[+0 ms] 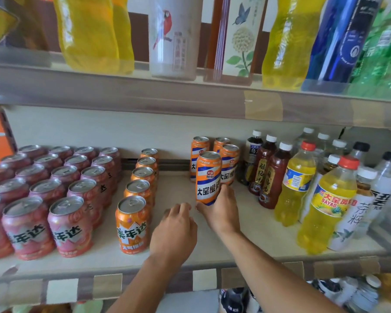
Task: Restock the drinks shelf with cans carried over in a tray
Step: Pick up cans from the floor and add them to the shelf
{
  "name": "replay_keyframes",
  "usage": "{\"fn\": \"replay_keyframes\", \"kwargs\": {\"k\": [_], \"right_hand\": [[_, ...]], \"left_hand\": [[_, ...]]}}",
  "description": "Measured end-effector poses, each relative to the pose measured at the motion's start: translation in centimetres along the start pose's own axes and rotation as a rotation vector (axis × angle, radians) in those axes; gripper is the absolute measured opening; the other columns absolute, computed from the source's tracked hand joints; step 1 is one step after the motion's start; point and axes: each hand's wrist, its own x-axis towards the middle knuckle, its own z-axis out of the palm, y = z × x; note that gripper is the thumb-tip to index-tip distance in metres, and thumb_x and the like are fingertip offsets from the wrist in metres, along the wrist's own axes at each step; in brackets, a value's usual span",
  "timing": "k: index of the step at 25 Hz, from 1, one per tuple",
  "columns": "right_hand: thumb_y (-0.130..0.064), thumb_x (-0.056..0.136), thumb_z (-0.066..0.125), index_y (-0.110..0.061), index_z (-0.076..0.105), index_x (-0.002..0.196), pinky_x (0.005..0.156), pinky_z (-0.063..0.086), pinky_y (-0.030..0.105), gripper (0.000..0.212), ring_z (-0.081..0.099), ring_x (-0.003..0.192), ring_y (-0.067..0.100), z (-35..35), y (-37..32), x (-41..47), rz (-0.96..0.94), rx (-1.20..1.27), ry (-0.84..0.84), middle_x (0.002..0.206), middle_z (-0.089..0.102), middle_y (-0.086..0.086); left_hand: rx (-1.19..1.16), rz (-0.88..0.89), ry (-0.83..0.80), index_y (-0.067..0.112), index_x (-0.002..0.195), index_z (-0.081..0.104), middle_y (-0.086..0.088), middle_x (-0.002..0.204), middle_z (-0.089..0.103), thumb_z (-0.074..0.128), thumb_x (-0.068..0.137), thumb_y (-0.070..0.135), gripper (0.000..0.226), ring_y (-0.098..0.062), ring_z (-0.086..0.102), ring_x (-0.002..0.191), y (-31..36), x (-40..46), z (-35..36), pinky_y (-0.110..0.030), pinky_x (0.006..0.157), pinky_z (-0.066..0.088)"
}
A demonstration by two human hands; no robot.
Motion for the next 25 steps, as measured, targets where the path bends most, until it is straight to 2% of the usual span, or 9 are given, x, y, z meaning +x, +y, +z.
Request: {"fn": "replay_keyframes", "kwargs": {"k": [4, 7, 10, 16, 22, 25], "right_hand": [[-0.03, 0.069, 0.084, -0.014, 0.049, 0.126, 0.091, 0.049, 0.03, 0.069, 0.057, 0.113, 0.022, 1.2, 0.5, 2.1, 0.007, -0.01, -0.006, 0.123, 0.055, 0.005], [-0.032, 0.072, 0.082, -0.012, 0.052, 0.122, 0.08, 0.04, 0.021, 0.062, 0.057, 0.109, 0.021, 1.7, 0.6, 3.7, 0.014, -0.03, -0.02, 0.12, 0.06, 0.005], [-0.031, 0.074, 0.081, -0.011, 0.052, 0.124, 0.076, 0.035, 0.018, 0.06, 0.057, 0.108, 0.02, 2.4, 0.8, 4.6, 0.016, -0.02, -0.046, 0.12, 0.061, 0.003], [-0.031, 0.073, 0.081, -0.012, 0.052, 0.123, 0.081, 0.043, 0.025, 0.061, 0.06, 0.108, 0.023, 3.5, 1.6, 5.5, 0.027, -0.007, -0.03, 0.118, 0.062, 0.005], [-0.038, 0.078, 0.078, -0.01, 0.044, 0.129, 0.085, 0.049, 0.033, 0.067, 0.059, 0.113, 0.026, 4.0, 2.5, 5.5, -0.024, -0.11, -0.041, 0.126, 0.058, 0.008], [-0.038, 0.079, 0.076, -0.011, 0.046, 0.123, 0.077, 0.049, 0.027, 0.06, 0.063, 0.108, 0.025, 4.5, 3.1, 5.5, 0.035, -0.1, -0.083, 0.12, 0.062, 0.007]], "left_hand": [[0.005, -0.017, 0.016, 0.028, 0.128, 0.042, 0.005, 0.126, 0.053, 0.039, 0.097, 0.031, 0.031, -0.015, 0.052, 0.113, -0.4, 0.4, 0.9, -0.033, 0.081, 0.05], [-0.023, -0.044, 0.014, 0.029, 0.128, 0.039, 0.005, 0.126, 0.051, 0.04, 0.097, 0.031, 0.032, -0.017, 0.049, 0.116, -0.3, 1.5, 1.0, -0.033, 0.081, 0.048], [-0.054, -0.052, 0.016, 0.028, 0.128, 0.04, 0.004, 0.127, 0.051, 0.04, 0.097, 0.03, 0.031, -0.017, 0.047, 0.118, 0.2, 2.5, 1.0, -0.033, 0.085, 0.047], [-0.115, -0.053, 0.016, 0.024, 0.13, 0.042, 0.001, 0.13, 0.052, 0.042, 0.096, 0.025, 0.034, -0.017, 0.049, 0.117, 0.1, 4.1, 1.5, -0.035, 0.087, 0.049], [-0.121, -0.063, 0.038, 0.023, 0.128, 0.044, -0.002, 0.127, 0.053, 0.043, 0.095, 0.026, 0.033, -0.02, 0.05, 0.113, -0.4, 5.4, 2.2, -0.037, 0.084, 0.051], [-0.13, -0.04, 0.051, 0.022, 0.127, 0.044, -0.003, 0.127, 0.053, 0.043, 0.096, 0.028, 0.031, -0.021, 0.052, 0.111, -0.2, 5.7, 1.9, -0.037, 0.081, 0.05]]}}
